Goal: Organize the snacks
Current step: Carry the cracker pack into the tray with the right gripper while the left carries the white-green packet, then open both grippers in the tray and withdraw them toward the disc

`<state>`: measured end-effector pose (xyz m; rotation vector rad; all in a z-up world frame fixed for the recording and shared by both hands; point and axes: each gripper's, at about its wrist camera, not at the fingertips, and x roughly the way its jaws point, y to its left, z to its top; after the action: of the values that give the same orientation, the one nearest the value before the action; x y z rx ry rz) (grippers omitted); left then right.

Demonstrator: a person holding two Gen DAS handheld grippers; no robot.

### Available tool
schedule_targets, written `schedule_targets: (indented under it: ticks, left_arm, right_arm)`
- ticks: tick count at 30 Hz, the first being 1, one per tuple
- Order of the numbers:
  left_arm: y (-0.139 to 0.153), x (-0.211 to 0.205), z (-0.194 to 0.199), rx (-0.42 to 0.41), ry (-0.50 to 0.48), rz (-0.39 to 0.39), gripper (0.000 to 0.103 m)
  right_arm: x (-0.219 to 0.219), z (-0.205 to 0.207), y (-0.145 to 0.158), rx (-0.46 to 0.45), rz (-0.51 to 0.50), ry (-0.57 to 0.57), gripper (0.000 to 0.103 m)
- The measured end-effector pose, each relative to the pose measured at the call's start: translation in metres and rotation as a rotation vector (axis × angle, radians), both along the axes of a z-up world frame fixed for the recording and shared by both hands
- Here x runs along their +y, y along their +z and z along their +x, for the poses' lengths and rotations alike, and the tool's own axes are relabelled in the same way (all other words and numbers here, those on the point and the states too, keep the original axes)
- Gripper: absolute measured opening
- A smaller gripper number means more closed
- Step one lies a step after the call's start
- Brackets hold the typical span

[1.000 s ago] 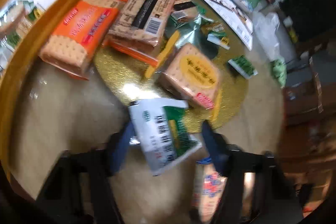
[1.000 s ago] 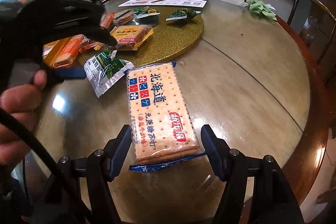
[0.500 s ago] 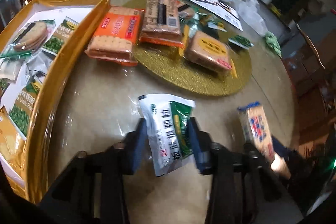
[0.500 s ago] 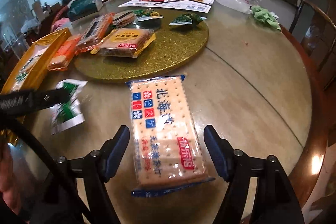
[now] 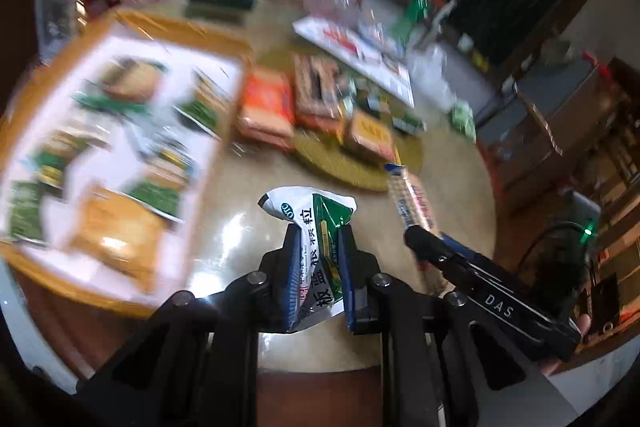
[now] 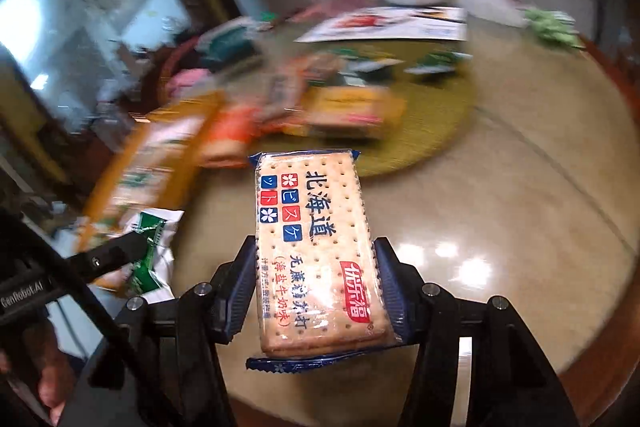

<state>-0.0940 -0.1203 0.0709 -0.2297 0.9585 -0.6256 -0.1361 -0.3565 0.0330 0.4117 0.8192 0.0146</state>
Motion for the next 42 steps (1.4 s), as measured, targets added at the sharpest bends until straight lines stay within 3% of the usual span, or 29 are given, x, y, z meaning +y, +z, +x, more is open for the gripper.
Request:
schedule_targets:
  ticks: [8,11,17,24,26,28,30,32,34,37,40,42]
  left_arm:
    - [0.015,0.096,0.054,-0.036,0.224,0.025,0.020]
    - [0.011,0.115,0.089,-0.035,0.274,0.060,0.020]
    - [-0.001,0.110,0.161,-0.016,0.269,0.148,0.020]
    - [-0.034,0.084,0.220,0.050,0.232,0.251,0.022]
    - [-0.041,0.080,0.225,0.074,0.206,0.235,0.031]
    - [-0.042,0.080,0.224,0.086,0.199,0.218,0.060]
    - [-0.040,0.082,0.219,0.095,0.196,0.207,0.069]
    - [-0.032,0.084,0.207,0.074,0.196,0.192,0.070]
    - [-0.021,0.087,0.188,0.026,0.196,0.160,0.088]
    - [-0.017,0.086,0.161,-0.042,0.196,0.151,0.093]
    - [-0.024,0.077,0.147,-0.017,0.199,0.237,0.092]
    - [-0.016,0.078,0.127,-0.061,0.239,0.194,0.093]
  right_arm:
    - [0.085,0.083,0.030,-0.043,0.113,0.192,0.057]
    - [0.111,0.120,0.033,-0.040,0.099,0.221,0.057]
    - [0.134,0.200,0.020,0.011,0.125,0.167,0.057]
    - [0.140,0.226,-0.004,0.084,0.037,0.126,0.058]
    - [0.138,0.225,-0.007,0.094,0.029,0.116,0.058]
    - [0.134,0.224,-0.005,0.083,0.030,0.109,0.060]
    - [0.131,0.218,0.000,0.062,0.029,0.115,0.062]
    - [0.129,0.208,0.006,0.043,0.037,0.118,0.066]
    - [0.126,0.195,0.012,0.010,0.049,0.120,0.070]
    - [0.125,0.170,0.021,-0.047,0.057,0.141,0.070]
    - [0.122,0.152,0.026,-0.066,0.054,0.142,0.070]
    - [0.118,0.142,0.029,-0.075,0.062,0.150,0.070]
